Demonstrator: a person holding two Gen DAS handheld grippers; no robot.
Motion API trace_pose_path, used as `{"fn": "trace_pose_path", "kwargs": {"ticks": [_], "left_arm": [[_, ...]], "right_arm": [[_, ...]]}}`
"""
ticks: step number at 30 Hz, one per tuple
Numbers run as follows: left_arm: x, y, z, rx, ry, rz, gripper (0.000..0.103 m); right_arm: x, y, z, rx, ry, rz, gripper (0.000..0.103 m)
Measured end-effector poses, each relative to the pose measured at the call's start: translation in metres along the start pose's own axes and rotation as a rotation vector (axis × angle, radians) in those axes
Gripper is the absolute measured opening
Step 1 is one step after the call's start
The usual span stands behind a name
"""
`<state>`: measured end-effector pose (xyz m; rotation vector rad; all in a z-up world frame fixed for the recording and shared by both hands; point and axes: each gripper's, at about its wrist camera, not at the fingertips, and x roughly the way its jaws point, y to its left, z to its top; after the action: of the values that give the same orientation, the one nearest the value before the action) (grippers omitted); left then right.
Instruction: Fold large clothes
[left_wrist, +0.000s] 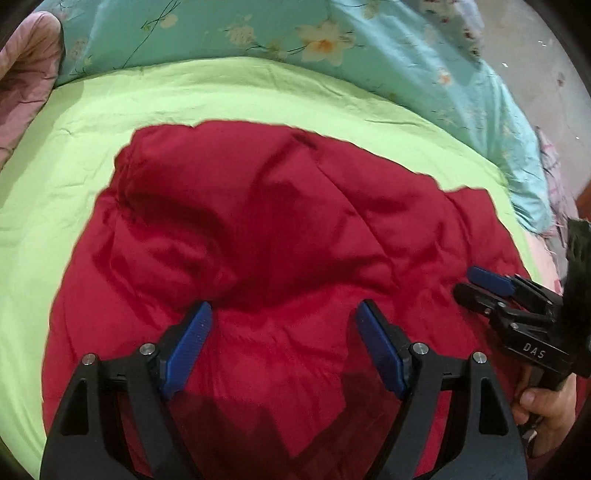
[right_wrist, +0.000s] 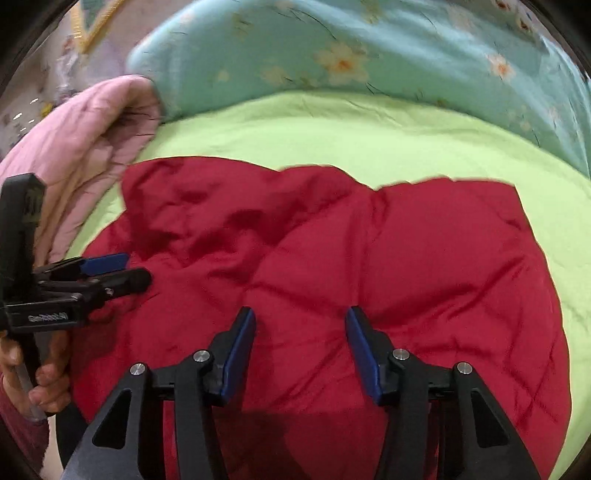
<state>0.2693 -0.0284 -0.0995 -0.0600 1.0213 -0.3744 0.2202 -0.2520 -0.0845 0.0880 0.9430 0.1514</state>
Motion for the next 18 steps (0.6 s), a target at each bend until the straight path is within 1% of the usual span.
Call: {"fn": "trace_pose_path", "kwargs": {"ticks": [3,4,6,8,11,12,14,18], "left_arm": [[0.019,0.007,0.015,-0.019,0.028,0.040,0.081],[0.024,0.011,0.019,-0.035,0.034,0.041,0.081],[0.032,0.017,0.027,-0.060,0.035,0.040,0.081],[0.036,0.025,0.031,-0.083,0.032,0.051,0.081],[0.039,0.045,0.033,-0.158,0.030,0.050,0.081],[0.038,0.053,0.030,-0.190,0.027,0.057,0.081],[0.036,0.062,0.024,-0.214,0.029,0.050,0.081],[0.020,0.062,0.015,-0.182,0.019,0.103,0.081]], "right_arm": [[0.011,-0.022,0.011,0.055,0.008,-0.034,0.051],[0.013,-0.028,0.013,0.070,0.005,-0.041,0.051],[0.018,-0.053,0.017,0.134,-0.005,-0.085,0.051],[0.022,-0.077,0.017,0.211,-0.014,-0.075,0.051],[0.023,-0.104,0.010,0.303,-0.026,-0.060,0.051],[0.022,-0.110,0.008,0.322,-0.030,-0.051,0.050],[0.019,-0.115,0.002,0.349,-0.041,-0.045,0.047],[0.008,-0.115,-0.004,0.361,-0.055,-0.088,0.045]]}}
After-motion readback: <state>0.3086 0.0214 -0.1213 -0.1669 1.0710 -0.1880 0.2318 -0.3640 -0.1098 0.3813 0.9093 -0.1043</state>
